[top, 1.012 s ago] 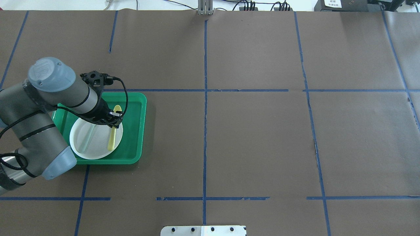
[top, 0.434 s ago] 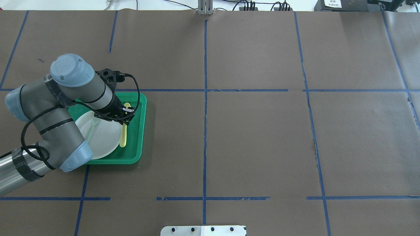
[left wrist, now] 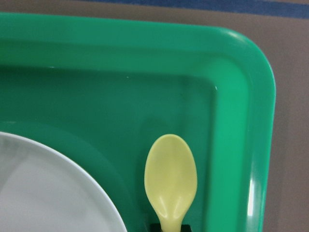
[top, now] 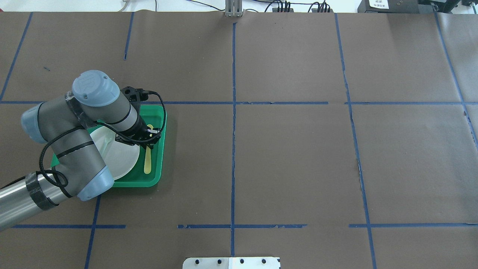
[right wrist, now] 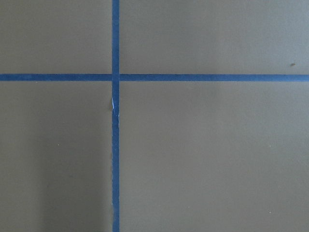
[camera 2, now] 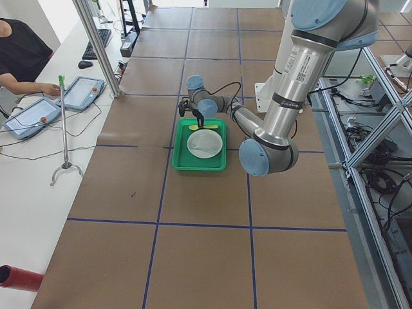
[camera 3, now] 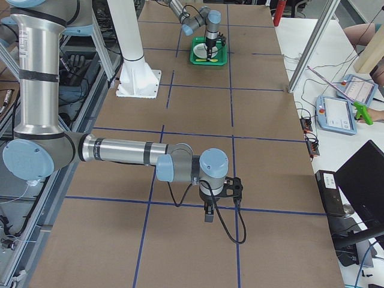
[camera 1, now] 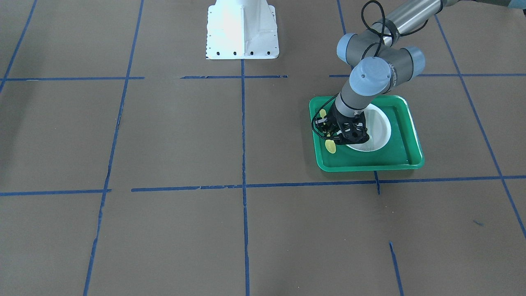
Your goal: Place spoon
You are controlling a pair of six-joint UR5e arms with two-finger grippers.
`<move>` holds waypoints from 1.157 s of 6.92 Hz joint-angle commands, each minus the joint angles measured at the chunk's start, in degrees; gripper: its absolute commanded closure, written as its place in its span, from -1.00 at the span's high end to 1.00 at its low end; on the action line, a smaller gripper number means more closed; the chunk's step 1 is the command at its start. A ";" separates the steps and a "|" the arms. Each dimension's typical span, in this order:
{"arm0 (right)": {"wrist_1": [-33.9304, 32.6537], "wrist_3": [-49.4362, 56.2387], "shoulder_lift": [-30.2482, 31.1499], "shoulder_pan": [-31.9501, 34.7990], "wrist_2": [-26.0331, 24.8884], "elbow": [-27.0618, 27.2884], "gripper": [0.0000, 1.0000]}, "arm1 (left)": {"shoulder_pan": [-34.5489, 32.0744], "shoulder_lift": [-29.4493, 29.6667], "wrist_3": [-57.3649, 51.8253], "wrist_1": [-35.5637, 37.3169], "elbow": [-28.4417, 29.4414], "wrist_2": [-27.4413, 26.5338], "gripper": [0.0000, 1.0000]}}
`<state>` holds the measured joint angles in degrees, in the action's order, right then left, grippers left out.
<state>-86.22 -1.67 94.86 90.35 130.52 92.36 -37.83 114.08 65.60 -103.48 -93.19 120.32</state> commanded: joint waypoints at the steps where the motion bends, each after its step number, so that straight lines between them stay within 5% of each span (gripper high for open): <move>1: 0.00 0.00 -0.02 0.00 0.00 0.01 1.00 | 0.04 -0.17 -0.12 -1.19 -0.06 0.00 0.00; 4: 0.00 0.00 -0.02 0.00 0.00 -0.08 1.00 | -4.32 -0.26 -0.12 -2.08 -2.33 0.26 0.07; 6: 0.00 0.00 -0.02 0.00 0.00 -0.08 1.00 | -13.62 -0.88 -6.73 -1.29 -6.03 1.31 0.36; 8: 0.00 0.00 -0.02 0.00 0.00 0.01 1.00 | -23.82 -7.96 -21.31 -1.29 -5.95 11.39 0.38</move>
<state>-86.22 -1.67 94.86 90.35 130.52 92.31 -55.76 109.96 52.29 -104.84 -99.02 127.29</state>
